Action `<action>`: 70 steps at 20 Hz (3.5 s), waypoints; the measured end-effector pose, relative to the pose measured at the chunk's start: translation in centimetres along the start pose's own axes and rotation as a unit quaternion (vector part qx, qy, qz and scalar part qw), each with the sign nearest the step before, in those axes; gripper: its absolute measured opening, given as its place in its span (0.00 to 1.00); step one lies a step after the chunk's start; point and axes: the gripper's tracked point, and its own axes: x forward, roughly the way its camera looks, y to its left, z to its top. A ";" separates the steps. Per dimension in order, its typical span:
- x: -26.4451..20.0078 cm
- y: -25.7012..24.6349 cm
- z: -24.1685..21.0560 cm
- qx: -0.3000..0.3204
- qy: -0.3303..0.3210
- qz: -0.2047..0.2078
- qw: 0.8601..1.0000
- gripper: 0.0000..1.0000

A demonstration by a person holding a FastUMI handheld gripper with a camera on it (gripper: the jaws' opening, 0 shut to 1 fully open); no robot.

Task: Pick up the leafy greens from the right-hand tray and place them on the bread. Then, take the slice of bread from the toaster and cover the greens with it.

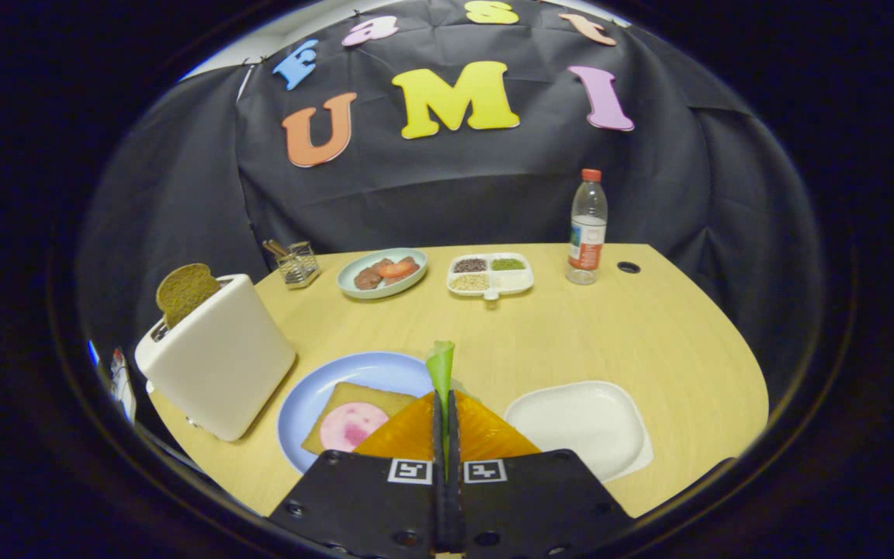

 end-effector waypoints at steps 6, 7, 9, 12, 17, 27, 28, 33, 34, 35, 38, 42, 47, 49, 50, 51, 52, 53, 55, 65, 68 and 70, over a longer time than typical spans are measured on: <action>3.0 5.8 -1.3 -0.006 0.025 0.025 0.999 0.00; 3.6 6.7 -1.8 -0.004 0.032 0.030 0.999 0.00; 4.6 7.9 -2.6 0.002 0.044 0.033 0.998 0.00; 5.4 9.2 -3.3 0.004 0.053 0.036 0.998 0.02; 6.1 9.2 -5.6 -0.015 0.081 0.019 0.996 0.44; 3.2 8.7 -3.8 -0.034 0.056 0.004 0.998 0.91; 2.7 8.7 -3.2 -0.037 0.051 0.002 0.998 0.93; -0.3 9.7 0.8 -0.029 0.023 -0.002 0.999 0.94; -0.9 10.1 1.6 -0.026 0.018 -0.001 0.999 0.94; -1.5 10.6 2.4 -0.026 0.013 0.001 1.000 0.94; -2.9 13.1 4.6 -0.032 0.007 0.016 0.999 0.94; -4.4 17.1 8.1 -0.041 -0.016 0.026 0.999 0.94; -4.2 22.3 10.1 -0.059 -0.026 0.039 0.997 0.94; -3.5 24.6 10.1 -0.059 -0.024 0.047 0.997 0.94; -2.9 25.5 10.0 -0.057 -0.020 0.051 0.997 0.94; -2.0 26.4 9.8 -0.057 -0.015 0.051 0.997 0.94; -1.1 27.1 9.6 -0.056 -0.010 0.050 0.997 0.94; -0.1 27.8 9.4 -0.059 -0.004 0.047 0.997 0.94; 1.8 28.9 8.8 -0.073 0.008 0.039 0.997 0.94; 4.6 29.7 8.0 -0.059 0.018 -0.045 0.997 0.77; 5.3 29.2 7.4 -0.020 0.038 -0.056 0.998 0.52; 5.3 29.0 6.9 -0.006 0.053 -0.050 0.997 0.31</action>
